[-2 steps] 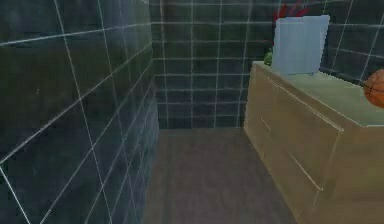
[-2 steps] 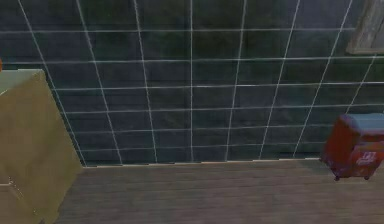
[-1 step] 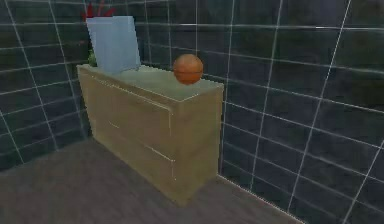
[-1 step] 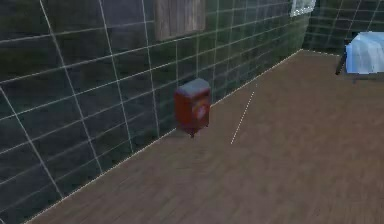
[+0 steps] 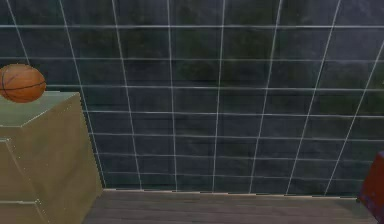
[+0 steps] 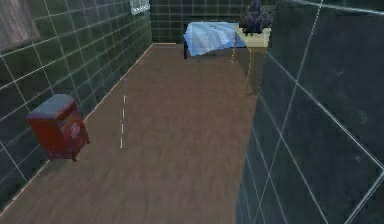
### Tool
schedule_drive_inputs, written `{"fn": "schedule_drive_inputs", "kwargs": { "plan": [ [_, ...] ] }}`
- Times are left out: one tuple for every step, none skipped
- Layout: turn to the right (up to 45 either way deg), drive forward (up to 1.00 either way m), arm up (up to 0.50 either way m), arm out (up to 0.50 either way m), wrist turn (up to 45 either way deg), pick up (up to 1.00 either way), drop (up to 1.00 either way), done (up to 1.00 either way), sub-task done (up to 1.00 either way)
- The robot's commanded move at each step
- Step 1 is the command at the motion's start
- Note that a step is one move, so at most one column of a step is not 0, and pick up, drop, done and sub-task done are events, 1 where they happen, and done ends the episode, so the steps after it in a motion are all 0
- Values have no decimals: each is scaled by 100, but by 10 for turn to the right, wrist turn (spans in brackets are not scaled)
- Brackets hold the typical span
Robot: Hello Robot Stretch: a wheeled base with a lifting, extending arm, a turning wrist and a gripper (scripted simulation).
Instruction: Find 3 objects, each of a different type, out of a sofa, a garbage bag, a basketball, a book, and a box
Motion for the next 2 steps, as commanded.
{"fn": "schedule_drive_inputs", "kwargs": {
  "plan": [
    [0, 25, 0, 0, 0, 0, 0, 0, 0],
    [-450, 0, 0, 0, 0, 0, 0, 0, 0]
  ]
}}
